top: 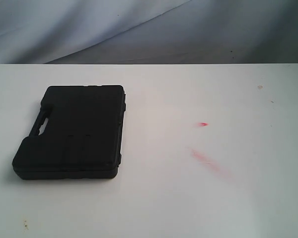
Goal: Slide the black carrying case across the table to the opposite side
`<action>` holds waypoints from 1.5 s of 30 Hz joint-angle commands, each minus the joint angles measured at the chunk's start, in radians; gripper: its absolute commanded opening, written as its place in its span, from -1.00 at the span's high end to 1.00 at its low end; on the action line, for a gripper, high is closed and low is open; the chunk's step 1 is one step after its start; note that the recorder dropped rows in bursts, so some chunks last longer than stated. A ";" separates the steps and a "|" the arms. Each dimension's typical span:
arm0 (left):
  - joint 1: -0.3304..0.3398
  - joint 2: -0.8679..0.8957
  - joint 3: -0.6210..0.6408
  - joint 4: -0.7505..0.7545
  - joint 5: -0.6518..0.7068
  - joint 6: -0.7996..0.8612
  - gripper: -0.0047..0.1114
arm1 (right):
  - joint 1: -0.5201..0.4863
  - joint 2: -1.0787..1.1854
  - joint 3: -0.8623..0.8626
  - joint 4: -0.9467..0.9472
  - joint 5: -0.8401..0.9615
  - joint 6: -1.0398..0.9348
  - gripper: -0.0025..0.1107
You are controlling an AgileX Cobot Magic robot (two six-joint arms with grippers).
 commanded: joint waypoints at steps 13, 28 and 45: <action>0.002 -0.169 0.258 0.009 -0.207 -0.011 0.91 | -0.007 -0.003 0.004 0.000 -0.001 -0.005 0.96; 0.002 -0.169 0.331 0.007 -0.296 -0.011 0.91 | -0.007 -0.003 0.004 0.000 -0.001 -0.005 0.96; 0.002 -0.169 0.331 0.007 -0.277 -0.011 0.91 | -0.007 -0.003 0.004 0.000 -0.001 -0.005 0.96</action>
